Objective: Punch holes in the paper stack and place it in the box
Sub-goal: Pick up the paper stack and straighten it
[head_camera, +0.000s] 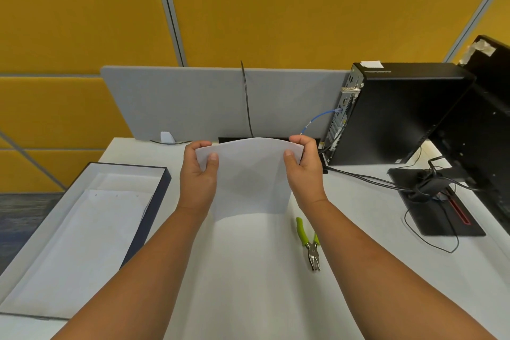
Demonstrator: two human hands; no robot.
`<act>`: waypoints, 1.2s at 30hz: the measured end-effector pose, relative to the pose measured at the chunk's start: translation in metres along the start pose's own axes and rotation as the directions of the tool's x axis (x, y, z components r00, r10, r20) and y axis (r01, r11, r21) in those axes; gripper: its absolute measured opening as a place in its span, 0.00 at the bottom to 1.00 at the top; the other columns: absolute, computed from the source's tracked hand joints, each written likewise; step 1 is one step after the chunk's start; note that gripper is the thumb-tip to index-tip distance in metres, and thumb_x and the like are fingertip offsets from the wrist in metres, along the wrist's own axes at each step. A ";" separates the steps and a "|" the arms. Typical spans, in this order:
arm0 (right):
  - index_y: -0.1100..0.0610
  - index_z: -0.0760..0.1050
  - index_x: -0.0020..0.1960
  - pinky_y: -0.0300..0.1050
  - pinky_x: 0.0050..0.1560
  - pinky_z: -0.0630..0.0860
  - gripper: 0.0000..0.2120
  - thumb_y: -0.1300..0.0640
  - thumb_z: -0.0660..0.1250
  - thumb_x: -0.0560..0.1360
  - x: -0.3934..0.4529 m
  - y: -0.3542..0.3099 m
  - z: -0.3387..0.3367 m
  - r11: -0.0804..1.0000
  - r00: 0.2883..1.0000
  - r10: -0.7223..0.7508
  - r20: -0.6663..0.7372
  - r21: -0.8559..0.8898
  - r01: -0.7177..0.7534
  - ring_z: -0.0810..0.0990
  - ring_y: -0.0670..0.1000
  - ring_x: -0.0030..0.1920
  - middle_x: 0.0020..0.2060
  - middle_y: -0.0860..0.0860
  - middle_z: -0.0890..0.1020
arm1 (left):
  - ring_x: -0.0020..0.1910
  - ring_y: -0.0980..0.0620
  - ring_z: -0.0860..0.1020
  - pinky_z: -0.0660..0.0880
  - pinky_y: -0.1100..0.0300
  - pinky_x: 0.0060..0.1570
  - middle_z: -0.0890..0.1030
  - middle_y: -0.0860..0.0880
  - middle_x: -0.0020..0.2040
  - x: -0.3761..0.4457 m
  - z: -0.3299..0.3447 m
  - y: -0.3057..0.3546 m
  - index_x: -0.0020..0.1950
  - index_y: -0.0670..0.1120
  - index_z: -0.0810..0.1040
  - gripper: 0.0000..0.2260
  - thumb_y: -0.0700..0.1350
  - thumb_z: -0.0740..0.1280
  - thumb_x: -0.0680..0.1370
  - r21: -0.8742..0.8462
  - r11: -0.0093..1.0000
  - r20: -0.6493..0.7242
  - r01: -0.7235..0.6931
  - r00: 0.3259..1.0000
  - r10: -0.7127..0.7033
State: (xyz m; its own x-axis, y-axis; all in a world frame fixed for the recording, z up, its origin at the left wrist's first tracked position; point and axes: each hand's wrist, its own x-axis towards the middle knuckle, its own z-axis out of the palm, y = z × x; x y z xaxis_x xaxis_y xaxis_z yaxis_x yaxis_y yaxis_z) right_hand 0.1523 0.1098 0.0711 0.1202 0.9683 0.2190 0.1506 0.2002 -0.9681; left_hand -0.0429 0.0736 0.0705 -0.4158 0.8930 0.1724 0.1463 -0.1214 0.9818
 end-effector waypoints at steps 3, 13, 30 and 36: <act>0.42 0.70 0.55 0.55 0.55 0.79 0.09 0.56 0.62 0.80 -0.002 0.000 -0.002 1.000 1.000 0.006 0.014 0.024 -0.006 0.78 0.48 0.52 0.50 0.44 0.78 | 0.53 0.53 0.78 0.80 0.52 0.52 0.77 0.54 0.54 -0.001 -0.001 -0.004 0.56 0.60 0.69 0.10 0.46 0.65 0.80 0.018 1.000 0.007 0.013 1.000 -0.014; 0.44 0.72 0.61 0.56 0.59 0.77 0.11 0.55 0.58 0.82 -0.004 0.003 -0.003 0.997 0.998 -0.059 -0.002 0.044 0.059 0.79 0.50 0.54 0.51 0.47 0.79 | 0.52 0.54 0.79 0.78 0.58 0.49 0.79 0.54 0.53 -0.001 -0.004 -0.004 0.57 0.57 0.72 0.09 0.45 0.66 0.79 -0.003 0.999 -0.016 0.041 0.999 -0.041; 0.48 0.70 0.54 0.56 0.58 0.77 0.04 0.55 0.58 0.82 0.001 0.016 0.001 0.996 0.993 0.092 0.080 -0.002 -0.092 0.79 0.50 0.53 0.50 0.47 0.80 | 0.51 0.58 0.78 0.77 0.54 0.52 0.77 0.57 0.51 0.002 0.001 -0.011 0.54 0.58 0.69 0.05 0.49 0.62 0.81 0.071 0.993 -0.011 0.098 0.995 -0.098; 0.54 0.68 0.55 0.55 0.57 0.76 0.07 0.54 0.52 0.84 0.003 0.023 0.004 0.991 0.990 0.127 0.066 -0.042 -0.125 0.77 0.50 0.51 0.49 0.49 0.78 | 0.52 0.56 0.76 0.76 0.54 0.53 0.75 0.55 0.55 0.003 0.003 -0.014 0.60 0.57 0.66 0.08 0.48 0.61 0.82 0.079 0.987 0.001 0.136 0.991 -0.137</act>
State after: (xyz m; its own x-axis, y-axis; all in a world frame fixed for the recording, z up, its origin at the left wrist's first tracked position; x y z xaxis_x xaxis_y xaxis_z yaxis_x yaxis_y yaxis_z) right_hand 0.1523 0.1175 0.0494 0.0731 0.9937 0.0854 0.1758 0.0714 -0.9818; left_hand -0.0439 0.0790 0.0566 -0.4312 0.9015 0.0364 0.1589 0.0362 0.9866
